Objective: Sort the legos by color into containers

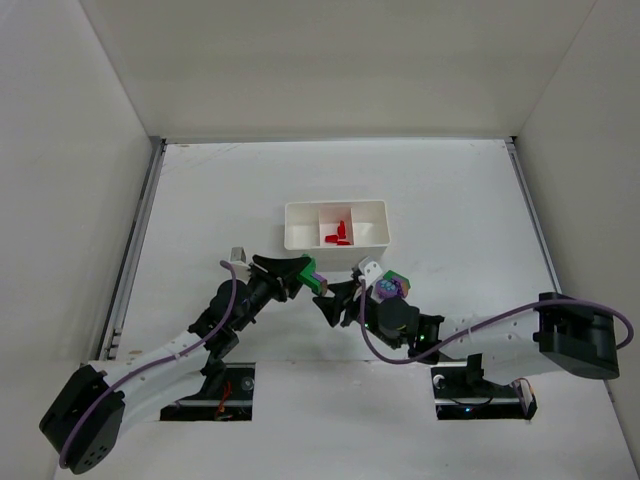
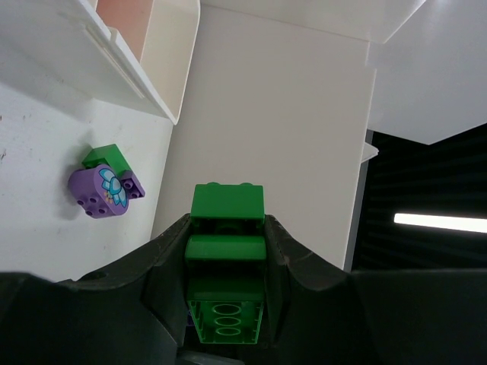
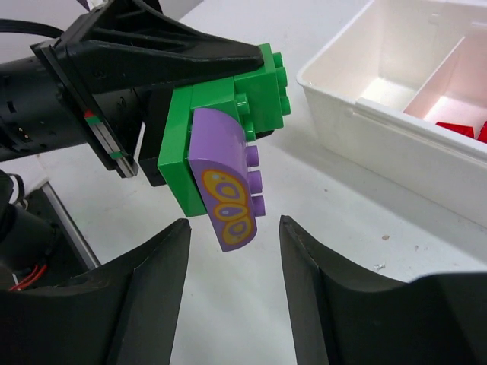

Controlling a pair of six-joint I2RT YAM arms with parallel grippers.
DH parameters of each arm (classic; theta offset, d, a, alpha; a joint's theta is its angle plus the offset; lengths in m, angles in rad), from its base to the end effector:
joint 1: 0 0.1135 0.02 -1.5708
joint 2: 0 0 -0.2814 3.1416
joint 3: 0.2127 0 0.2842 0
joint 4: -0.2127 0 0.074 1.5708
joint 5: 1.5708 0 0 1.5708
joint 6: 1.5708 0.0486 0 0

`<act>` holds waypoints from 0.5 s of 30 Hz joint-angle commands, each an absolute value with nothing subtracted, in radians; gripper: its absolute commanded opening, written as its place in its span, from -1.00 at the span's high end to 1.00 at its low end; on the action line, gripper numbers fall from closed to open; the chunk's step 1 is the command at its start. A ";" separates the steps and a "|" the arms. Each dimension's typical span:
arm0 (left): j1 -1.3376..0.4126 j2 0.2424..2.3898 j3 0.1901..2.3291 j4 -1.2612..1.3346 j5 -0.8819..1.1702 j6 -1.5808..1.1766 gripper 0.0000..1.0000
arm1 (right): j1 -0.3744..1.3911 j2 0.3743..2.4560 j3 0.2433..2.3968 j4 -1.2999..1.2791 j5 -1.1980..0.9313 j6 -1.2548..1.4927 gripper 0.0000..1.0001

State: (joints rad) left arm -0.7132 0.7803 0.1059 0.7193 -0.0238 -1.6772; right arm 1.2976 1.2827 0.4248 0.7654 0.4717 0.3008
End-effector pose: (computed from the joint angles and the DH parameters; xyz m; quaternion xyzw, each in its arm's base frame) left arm 0.1497 -0.1280 0.1904 -0.3279 0.6083 -0.6694 0.2728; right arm 0.0979 0.2674 0.2016 -0.2052 0.7064 0.3491 0.5805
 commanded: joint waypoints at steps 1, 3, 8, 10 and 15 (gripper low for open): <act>-0.719 0.755 0.095 0.807 -0.009 -1.717 0.71 | 1.305 1.282 0.433 0.853 0.486 0.284 -0.10; -0.720 0.755 0.095 0.807 -0.002 -1.718 0.71 | 1.305 1.298 0.440 0.862 0.485 0.276 -0.04; -0.722 0.747 0.087 0.810 0.011 -1.727 0.71 | 1.300 1.324 0.453 0.864 0.486 0.259 0.09; -0.722 0.746 0.086 0.813 0.018 -1.729 0.71 | 1.297 1.328 0.453 0.868 0.486 0.259 0.11; -0.731 0.761 0.066 0.813 0.040 -1.730 0.71 | 1.295 1.319 0.457 0.896 0.488 0.230 0.25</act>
